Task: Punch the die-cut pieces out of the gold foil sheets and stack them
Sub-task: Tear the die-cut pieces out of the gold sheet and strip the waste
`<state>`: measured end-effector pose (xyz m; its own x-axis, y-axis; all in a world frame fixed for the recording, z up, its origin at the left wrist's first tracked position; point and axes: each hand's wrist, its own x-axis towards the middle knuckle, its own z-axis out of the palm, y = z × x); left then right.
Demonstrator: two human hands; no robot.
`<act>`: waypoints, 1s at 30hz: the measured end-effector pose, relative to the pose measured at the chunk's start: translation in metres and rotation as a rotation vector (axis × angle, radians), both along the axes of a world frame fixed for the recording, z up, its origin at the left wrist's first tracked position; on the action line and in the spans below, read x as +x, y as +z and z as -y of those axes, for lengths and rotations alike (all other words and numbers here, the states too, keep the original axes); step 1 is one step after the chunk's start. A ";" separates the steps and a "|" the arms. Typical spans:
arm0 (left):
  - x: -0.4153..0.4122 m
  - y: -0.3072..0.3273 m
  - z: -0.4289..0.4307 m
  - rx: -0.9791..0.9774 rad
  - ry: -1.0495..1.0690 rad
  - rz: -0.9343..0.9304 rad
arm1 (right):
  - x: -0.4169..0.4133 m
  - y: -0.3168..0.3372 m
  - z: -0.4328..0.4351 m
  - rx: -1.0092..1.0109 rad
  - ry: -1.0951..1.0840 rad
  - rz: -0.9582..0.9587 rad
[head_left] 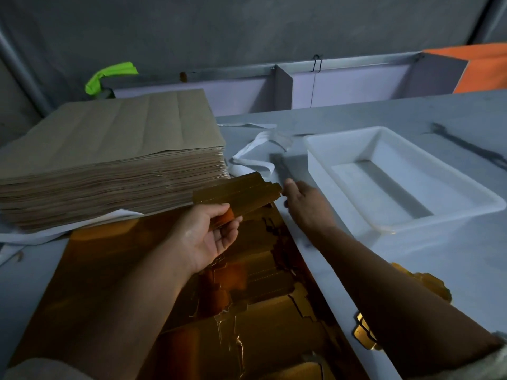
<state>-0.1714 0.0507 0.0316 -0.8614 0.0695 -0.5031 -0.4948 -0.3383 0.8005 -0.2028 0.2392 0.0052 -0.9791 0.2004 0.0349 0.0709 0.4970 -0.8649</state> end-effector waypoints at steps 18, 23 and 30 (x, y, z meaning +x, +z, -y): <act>0.057 -0.007 -0.010 -0.333 -0.362 -0.053 | 0.107 0.030 -0.079 -0.422 0.046 0.187; 0.071 -0.012 0.001 -0.541 -0.424 -0.129 | 0.147 0.027 -0.131 -0.332 0.032 0.322; 0.093 -0.009 -0.002 -0.781 -0.660 -0.278 | 0.169 0.016 -0.166 -0.050 -0.128 0.442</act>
<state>-0.0783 0.0528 0.0222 -0.8625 0.3083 -0.4012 -0.1589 0.5878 0.7932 -0.0335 0.4054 0.0213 -0.8651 0.3115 -0.3932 0.4964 0.4190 -0.7603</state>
